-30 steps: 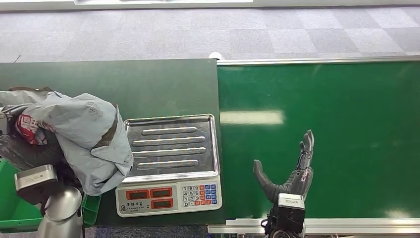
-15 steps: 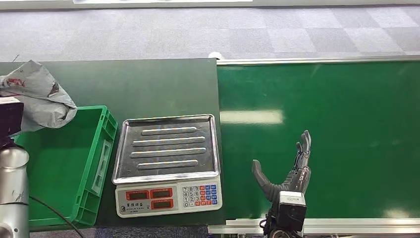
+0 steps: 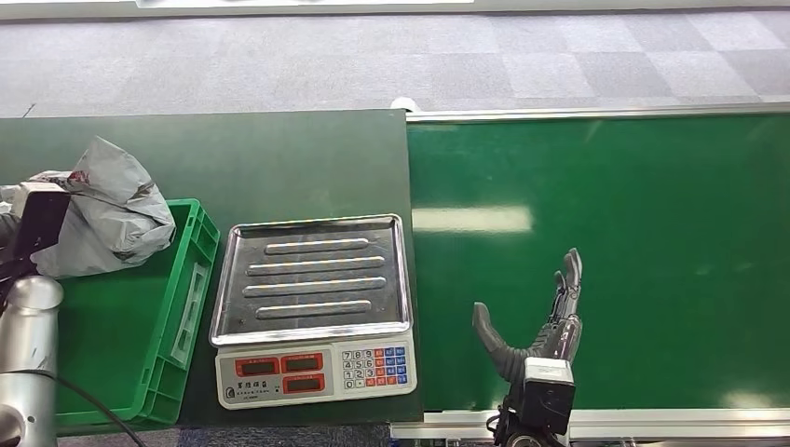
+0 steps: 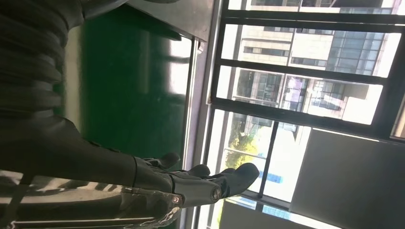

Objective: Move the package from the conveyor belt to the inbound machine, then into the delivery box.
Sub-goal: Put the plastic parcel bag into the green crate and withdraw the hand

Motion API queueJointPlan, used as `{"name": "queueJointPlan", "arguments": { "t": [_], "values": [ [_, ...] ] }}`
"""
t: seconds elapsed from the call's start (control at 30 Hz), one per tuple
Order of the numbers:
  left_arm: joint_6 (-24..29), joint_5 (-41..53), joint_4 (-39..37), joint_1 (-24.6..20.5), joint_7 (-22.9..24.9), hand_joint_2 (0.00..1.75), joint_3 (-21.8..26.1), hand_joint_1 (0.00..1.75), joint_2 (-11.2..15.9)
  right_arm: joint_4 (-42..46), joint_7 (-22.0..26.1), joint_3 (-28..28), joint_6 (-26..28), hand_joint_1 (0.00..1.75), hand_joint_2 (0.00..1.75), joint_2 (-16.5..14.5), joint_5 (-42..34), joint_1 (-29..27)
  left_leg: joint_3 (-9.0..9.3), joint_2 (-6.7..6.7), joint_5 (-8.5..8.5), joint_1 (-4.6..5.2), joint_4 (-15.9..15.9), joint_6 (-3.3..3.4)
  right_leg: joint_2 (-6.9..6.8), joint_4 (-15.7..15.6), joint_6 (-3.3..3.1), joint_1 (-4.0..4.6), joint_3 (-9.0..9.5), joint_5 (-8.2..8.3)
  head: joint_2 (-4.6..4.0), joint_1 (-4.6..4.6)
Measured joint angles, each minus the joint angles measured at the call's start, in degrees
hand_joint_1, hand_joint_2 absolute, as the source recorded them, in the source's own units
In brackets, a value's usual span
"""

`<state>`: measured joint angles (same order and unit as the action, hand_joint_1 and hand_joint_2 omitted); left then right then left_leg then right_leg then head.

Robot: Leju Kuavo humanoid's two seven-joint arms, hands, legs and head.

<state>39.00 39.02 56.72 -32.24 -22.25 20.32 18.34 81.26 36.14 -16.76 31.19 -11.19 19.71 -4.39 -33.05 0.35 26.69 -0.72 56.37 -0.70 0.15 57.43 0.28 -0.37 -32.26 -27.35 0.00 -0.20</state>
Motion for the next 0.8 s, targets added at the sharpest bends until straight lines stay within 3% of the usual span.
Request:
{"name": "queueJointPlan", "arguments": {
  "t": [0.3, 0.53, 0.8],
  "values": [
    [-0.82, -0.67, 0.85, 1.26, 0.52, 1.75, -1.39, 0.0, -1.29, -0.5, -1.03, -0.04, -0.34, 0.0, 1.75, -0.02, -0.16, -0.02, 0.0, 0.01, 0.0, 0.01, 0.0, 0.0, 0.01, 0.0, 0.0, -0.01, 0.01, 0.0, 0.0, 0.0],
    [0.09, -1.74, 12.67, 8.53, -4.08, 1.75, -5.58, 0.0, -4.32, -1.18, -2.01, 0.21, -0.64, 0.0, 1.75, -0.01, -0.15, 0.16, -0.05, -0.03, 0.02, 0.02, 0.0, -0.01, -0.03, -0.01, 0.01, -0.03, 0.0, -0.01, 0.0, 0.01],
    [0.08, -1.81, 18.04, 10.89, -4.28, 1.75, -7.09, 0.0, -5.36, -1.42, -2.16, 0.39, -0.67, 0.0, 1.75, 0.0, -0.13, 0.15, -0.03, -0.03, 0.02, 0.01, 0.0, -0.02, -0.02, -0.01, 0.0, -0.01, 0.01, 0.0, 0.0, 0.0]
  ]
}}
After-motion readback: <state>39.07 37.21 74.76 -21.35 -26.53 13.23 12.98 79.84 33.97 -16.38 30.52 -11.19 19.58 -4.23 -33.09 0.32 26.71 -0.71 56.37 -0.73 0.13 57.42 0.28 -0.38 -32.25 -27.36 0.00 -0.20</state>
